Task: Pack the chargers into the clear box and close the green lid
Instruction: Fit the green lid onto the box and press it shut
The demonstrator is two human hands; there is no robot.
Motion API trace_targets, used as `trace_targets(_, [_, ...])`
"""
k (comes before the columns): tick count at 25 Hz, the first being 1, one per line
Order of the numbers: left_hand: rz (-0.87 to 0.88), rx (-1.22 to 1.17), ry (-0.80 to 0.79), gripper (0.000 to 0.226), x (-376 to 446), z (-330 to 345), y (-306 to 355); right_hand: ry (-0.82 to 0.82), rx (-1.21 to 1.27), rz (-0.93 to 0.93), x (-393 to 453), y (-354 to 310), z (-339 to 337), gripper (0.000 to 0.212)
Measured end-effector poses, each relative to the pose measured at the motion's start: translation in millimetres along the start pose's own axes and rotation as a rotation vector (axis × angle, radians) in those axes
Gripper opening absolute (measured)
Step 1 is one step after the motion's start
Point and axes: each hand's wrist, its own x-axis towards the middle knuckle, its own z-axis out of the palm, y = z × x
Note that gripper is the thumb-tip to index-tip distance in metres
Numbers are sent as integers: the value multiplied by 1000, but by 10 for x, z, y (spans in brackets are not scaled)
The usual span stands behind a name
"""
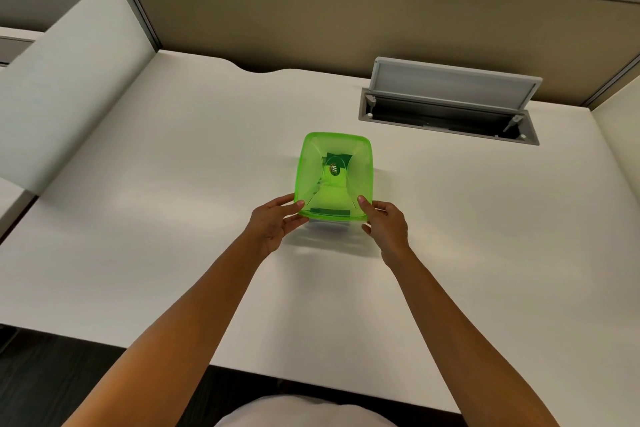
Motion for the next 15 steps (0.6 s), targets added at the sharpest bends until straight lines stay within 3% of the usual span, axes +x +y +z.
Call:
trace_targets(3, [-3,-1,-7,40,12,1,-5,14,90,50,-16,77,8,58])
trace_targets(15, [4,9,-35,34,57,-6,-41,88,160,-11,7,171,53,41])
